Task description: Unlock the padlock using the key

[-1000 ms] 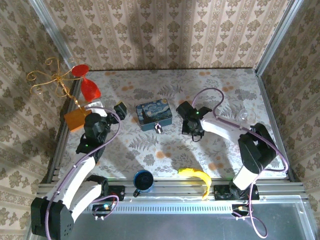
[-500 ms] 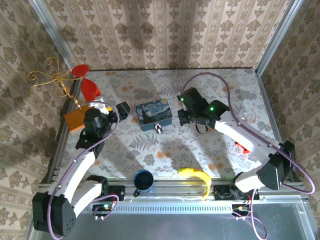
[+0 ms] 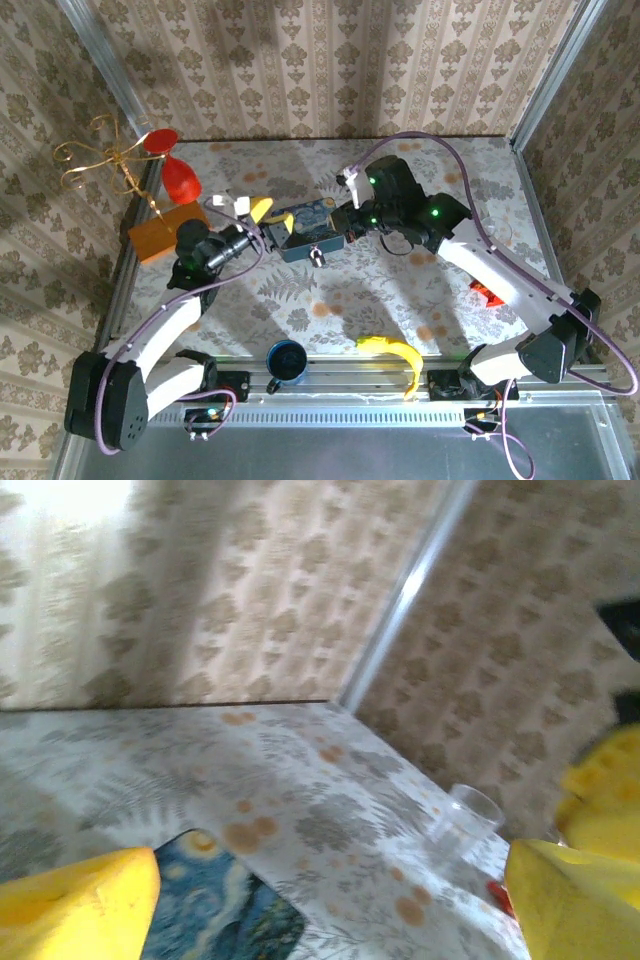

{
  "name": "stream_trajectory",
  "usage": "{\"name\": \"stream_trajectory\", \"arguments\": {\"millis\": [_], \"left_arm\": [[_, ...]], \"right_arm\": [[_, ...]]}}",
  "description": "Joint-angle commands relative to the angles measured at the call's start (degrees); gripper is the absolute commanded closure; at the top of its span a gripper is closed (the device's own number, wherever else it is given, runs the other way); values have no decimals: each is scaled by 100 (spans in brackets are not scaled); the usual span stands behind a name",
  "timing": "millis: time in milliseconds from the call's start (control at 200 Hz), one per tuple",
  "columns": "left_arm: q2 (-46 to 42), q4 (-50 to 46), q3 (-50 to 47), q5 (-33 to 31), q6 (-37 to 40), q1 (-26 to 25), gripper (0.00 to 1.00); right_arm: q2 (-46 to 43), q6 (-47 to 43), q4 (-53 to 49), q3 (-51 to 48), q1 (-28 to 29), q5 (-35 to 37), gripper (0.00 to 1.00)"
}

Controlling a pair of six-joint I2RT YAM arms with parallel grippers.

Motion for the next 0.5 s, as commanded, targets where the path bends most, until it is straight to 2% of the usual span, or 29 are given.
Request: {"name": "stream_trajectory", "arguments": {"millis": [0, 140, 215, 325, 495], "left_arm": [[30, 824, -132, 535, 1032, -254, 12], [116, 1029, -150, 304, 1738, -640, 23], [261, 1005, -64, 230, 1996, -891, 26], [503, 1244, 50, 469, 1952, -981, 30], [795, 1748, 29, 85, 1869, -1093, 38]], "right_arm": [[-259, 167, 419, 161, 15, -537, 100], [-253, 365, 665, 112, 11, -759, 100], [-231, 439, 788, 93, 14, -917, 100], [-226, 494, 890, 95, 20, -1006, 100], [-259, 616, 1072, 13, 24, -1105, 100]]}}
